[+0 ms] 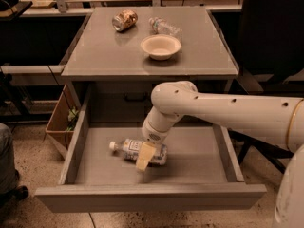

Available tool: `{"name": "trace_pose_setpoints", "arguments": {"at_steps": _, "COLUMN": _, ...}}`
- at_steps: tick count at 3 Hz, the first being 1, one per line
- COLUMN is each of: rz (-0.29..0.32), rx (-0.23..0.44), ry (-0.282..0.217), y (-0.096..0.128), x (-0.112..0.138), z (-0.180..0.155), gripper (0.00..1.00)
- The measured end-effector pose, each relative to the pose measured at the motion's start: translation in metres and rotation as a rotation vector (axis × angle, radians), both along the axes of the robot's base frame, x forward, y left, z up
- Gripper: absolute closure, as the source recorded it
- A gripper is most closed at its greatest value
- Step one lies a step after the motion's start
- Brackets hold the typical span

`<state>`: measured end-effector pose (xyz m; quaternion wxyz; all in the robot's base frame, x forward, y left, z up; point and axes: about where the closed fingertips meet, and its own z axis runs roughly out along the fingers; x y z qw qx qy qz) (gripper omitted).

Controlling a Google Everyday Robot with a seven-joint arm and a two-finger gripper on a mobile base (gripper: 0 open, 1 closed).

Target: Place blue plastic bottle into top drawer

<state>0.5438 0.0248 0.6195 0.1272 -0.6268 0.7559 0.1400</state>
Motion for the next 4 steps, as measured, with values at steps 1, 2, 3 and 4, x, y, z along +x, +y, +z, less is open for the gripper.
{"name": "trace_pose_setpoints", "arguments": {"at_steps": 1, "rz": -0.027, "rx": 0.010, "ry": -0.002, "y": -0.020, "x": 0.003, "z": 0.033, "gripper": 0.00}}
{"name": "trace_pose_setpoints", "arguments": {"at_steps": 2, "rz": -0.089, "rx": 0.037, "ry": -0.029, "y": -0.055, "x": -0.010, "z": 0.080, "gripper": 0.00}}
{"name": "trace_pose_setpoints", "arguments": {"at_steps": 3, "rz": -0.157, "rx": 0.051, "ry": -0.105, "y": -0.090, "x": -0.028, "z": 0.141, "gripper": 0.00}}
{"name": "trace_pose_setpoints", "arguments": {"at_steps": 4, "rz": -0.162, "rx": 0.048, "ry": -0.118, "y": -0.092, "x": -0.030, "z": 0.149, "gripper": 0.00}}
